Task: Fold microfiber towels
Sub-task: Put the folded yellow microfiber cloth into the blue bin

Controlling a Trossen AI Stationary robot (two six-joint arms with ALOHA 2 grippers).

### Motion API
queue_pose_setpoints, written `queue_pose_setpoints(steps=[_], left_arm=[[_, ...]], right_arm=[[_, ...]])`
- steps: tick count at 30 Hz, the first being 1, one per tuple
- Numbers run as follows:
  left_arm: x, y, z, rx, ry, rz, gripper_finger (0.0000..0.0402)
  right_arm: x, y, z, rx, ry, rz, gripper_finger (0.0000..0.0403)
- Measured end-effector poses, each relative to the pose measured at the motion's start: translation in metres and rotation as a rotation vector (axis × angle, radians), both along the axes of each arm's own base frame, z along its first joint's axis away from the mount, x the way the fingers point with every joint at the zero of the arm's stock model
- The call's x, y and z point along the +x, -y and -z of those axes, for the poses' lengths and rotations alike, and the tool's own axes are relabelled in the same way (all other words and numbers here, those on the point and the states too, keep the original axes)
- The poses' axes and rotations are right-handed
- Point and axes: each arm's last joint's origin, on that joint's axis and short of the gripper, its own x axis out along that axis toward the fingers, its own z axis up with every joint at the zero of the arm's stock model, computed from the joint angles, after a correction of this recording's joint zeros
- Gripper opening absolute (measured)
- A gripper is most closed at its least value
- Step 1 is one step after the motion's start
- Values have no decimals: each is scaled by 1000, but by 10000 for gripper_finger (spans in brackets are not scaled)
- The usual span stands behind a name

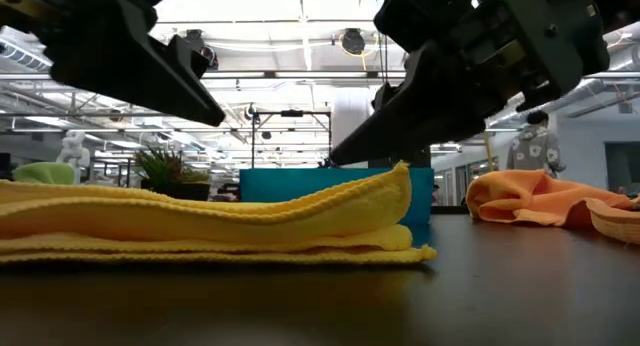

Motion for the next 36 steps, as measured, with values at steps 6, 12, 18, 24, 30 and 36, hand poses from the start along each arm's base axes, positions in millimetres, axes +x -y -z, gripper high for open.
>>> queue_pose_setpoints(steps=[6,12,18,24,30,36], left_arm=[[2,-4,0,-50,-5,-49,115],[4,-5,4,-71,-18,-75,115],[8,-7,9,-98,-23,-104,115],[10,-12,14,-130,-63,-128,115],[8,-20,6,-184,-99,-143,115],[0,-31,-18,-196,-73,-146,115]], right_arm=[[0,10,6,6,-71,54,139],[-1,26,13,16,-166,134,139],[-3,36,18,-22,-225,223,139],[-4,40,18,-20,-239,252,139],[-6,36,0,86,-223,165,139],[-6,41,-25,156,-157,111,139]])
